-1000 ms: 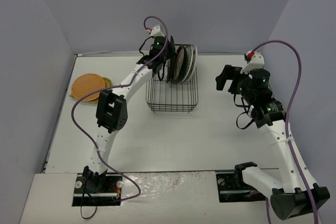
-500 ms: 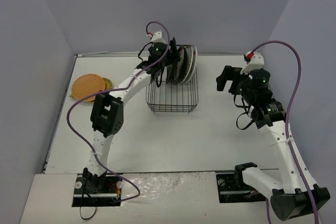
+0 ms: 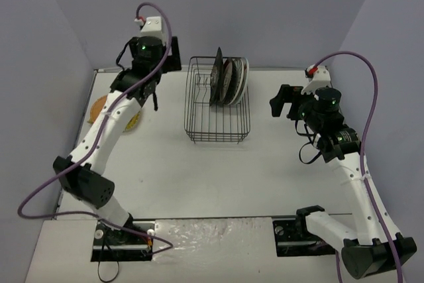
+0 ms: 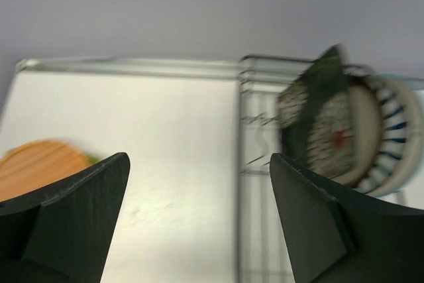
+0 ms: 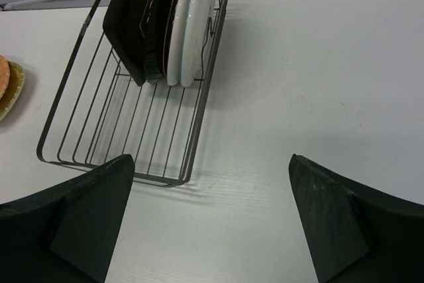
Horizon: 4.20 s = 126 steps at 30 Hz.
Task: Load the plates into the dish rack
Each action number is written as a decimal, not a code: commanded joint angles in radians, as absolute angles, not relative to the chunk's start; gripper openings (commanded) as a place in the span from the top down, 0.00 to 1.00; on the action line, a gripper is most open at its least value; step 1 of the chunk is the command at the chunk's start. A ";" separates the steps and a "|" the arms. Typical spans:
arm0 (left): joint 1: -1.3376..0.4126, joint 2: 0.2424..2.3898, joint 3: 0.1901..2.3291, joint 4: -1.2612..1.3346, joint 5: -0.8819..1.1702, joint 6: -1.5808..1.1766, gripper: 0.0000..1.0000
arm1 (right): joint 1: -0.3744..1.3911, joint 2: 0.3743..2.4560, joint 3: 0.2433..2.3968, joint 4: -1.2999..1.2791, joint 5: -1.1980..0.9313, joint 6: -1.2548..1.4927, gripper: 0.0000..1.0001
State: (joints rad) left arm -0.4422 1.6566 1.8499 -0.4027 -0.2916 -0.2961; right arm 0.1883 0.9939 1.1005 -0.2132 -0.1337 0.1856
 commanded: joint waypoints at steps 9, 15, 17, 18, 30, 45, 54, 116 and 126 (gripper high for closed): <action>-0.134 1.748 1.636 -0.580 -0.417 -0.012 0.16 | 0.201 1.037 1.141 -0.155 -0.227 0.177 0.00; -0.080 1.937 1.729 -0.621 -0.406 -0.003 0.18 | 0.211 1.021 1.125 -0.156 -0.208 0.161 0.00; -0.080 1.978 1.749 -0.633 -0.404 -0.003 0.19 | 0.211 1.011 1.116 -0.157 -0.199 0.157 0.00; -0.080 1.998 1.757 -0.636 -0.406 -0.003 0.20 | 0.212 1.009 1.112 -0.158 -0.196 0.155 0.00; -0.080 2.084 1.752 -0.629 -0.447 -0.002 0.29 | 0.212 1.003 1.096 -0.156 -0.187 0.154 0.00; -0.080 2.092 1.674 -0.569 -0.451 0.018 0.59 | 0.210 0.993 1.080 -0.156 -0.186 0.155 0.00; -0.095 2.034 1.661 -0.604 -0.463 -0.026 1.00 | 0.210 0.974 1.058 -0.156 -0.178 0.149 0.00; -0.448 2.138 2.436 -0.469 0.245 -0.451 1.00 | 0.210 0.953 1.109 -0.176 -0.165 0.157 0.00; -0.495 2.182 2.414 -0.487 0.086 -0.434 1.00 | 0.210 0.950 1.094 -0.177 -0.156 0.150 0.00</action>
